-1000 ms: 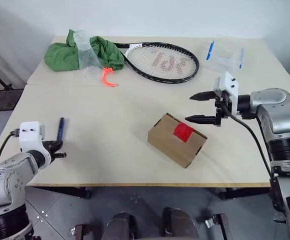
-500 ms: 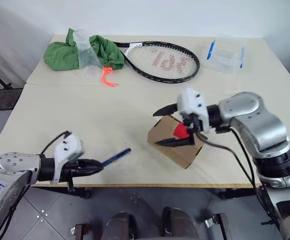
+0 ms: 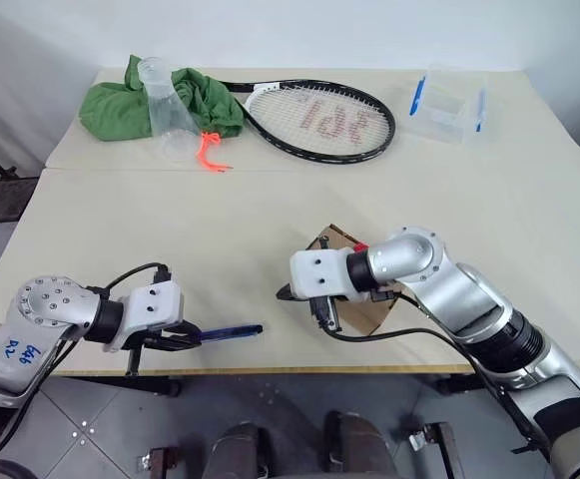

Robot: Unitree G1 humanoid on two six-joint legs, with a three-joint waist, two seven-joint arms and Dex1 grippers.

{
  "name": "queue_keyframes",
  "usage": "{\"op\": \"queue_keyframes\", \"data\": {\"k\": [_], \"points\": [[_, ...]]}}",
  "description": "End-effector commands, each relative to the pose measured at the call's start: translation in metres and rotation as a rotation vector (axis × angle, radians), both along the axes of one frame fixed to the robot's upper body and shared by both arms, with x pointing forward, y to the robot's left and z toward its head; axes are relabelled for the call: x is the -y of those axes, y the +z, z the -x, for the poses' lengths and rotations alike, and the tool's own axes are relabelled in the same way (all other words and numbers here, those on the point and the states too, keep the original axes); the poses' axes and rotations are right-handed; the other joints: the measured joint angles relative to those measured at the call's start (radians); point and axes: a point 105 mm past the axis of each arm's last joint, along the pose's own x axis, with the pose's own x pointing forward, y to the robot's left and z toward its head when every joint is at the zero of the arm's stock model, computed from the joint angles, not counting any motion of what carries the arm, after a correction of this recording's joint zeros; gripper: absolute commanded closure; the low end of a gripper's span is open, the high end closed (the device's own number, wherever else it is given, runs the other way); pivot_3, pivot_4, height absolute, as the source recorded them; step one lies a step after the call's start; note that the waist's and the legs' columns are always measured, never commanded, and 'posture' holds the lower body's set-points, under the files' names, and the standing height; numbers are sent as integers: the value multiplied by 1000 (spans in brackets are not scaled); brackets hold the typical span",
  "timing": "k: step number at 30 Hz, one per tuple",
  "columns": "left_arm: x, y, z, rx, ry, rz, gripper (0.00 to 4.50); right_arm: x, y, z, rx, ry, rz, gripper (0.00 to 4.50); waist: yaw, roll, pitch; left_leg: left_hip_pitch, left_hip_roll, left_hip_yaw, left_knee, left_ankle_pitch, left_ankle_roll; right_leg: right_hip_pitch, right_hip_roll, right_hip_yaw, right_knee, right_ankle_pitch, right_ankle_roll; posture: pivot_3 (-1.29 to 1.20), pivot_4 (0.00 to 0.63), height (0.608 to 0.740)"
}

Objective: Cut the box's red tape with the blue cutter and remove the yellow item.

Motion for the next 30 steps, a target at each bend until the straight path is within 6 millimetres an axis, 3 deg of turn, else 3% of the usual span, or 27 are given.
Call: {"op": "queue_keyframes", "data": {"k": [1,14,30], "points": [[3,2,-8,48,7,7,4117,-13,-2,7,42,67,-4,4463,0,-1,0,0,0,0,0,0,0,0,0,0,0,0,0,0,150,740],[12,-5,0,8,-55,1,4117,-27,-33,10,41,182,116,4463,-1,-1,0,0,0,-1,1,0,0,0,0,0,2,0,0,0,150,740],[17,-5,3,-16,-73,2,4117,-49,-55,10,16,252,111,4463,-3,-2,0,2,0,-1,1,0,0,2,0,0,3,0,0,0,150,740]]}}
